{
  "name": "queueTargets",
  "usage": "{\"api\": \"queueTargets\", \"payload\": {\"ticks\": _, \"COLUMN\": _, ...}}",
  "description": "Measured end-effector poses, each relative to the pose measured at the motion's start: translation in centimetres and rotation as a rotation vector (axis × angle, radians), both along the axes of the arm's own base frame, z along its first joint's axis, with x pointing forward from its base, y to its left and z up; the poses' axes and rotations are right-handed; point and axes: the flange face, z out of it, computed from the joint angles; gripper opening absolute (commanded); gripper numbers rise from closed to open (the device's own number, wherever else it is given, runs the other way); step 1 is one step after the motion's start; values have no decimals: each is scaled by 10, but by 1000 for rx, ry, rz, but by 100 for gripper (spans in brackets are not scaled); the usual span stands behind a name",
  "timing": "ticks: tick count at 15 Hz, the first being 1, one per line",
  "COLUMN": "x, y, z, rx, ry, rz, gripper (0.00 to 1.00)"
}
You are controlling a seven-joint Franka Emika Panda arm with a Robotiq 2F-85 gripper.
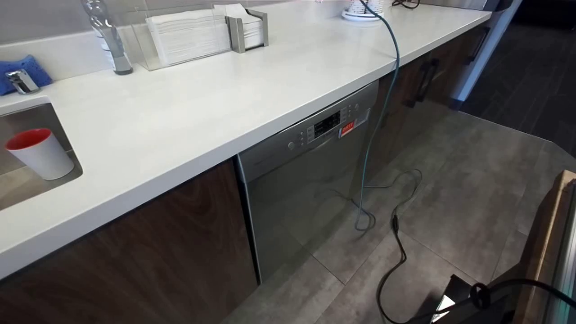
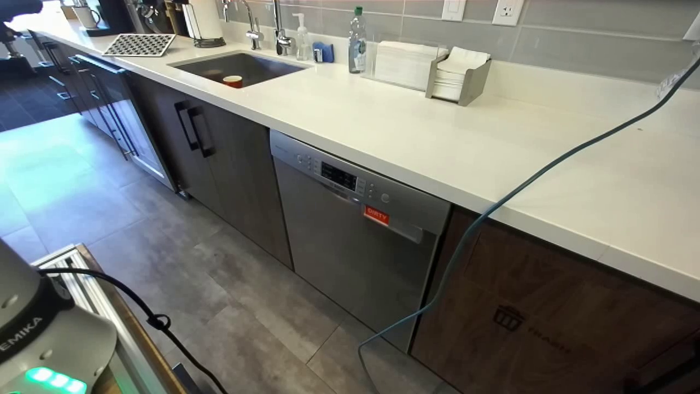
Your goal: Press a button on the dishwasher
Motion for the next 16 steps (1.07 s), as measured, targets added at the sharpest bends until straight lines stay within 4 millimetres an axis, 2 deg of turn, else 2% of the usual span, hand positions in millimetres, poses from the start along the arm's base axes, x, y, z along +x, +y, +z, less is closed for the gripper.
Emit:
{"api": "queueTargets", "payload": {"ticks": 2, "x": 1, "y": -4, "z": -6, "rx": 9, "ry": 9, "rz": -7, "gripper": 100}}
{"api": "queueTargets", "payload": {"ticks": 4, "x": 5, "y": -13, "z": -24, "rx": 50, "ry": 17, "rz": -11, "gripper": 100}}
{"api": "queueTargets", "payload": {"ticks": 12, "x": 17, "y": -68, "z": -127, "rx": 312, "ry": -3, "rz": 35, "gripper": 100}}
{"api": "queueTargets", "payload": {"ticks": 16, "x": 23, "y": -83, "z": -171, "rx": 417, "ry": -54, "rz": 72, "gripper": 100}}
